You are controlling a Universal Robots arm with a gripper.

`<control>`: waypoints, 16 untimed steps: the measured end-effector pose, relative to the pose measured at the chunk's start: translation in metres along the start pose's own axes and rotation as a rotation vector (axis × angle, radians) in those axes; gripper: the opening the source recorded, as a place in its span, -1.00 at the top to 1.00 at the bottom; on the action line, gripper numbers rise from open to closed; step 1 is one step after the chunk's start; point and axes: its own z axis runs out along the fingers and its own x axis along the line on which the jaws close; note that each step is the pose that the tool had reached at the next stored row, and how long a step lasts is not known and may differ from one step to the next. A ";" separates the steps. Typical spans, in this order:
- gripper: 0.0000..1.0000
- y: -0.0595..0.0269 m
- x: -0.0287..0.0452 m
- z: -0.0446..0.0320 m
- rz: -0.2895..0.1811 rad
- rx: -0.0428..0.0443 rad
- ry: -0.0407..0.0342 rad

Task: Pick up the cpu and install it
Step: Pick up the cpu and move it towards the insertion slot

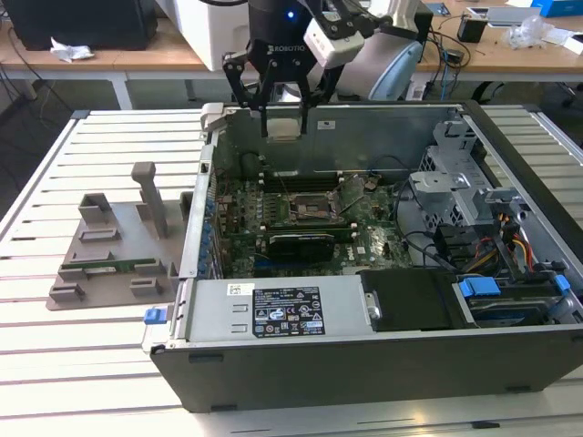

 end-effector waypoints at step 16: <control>-0.08 0.0139 -0.0381 0.0426 0.000 0.0009 0.0073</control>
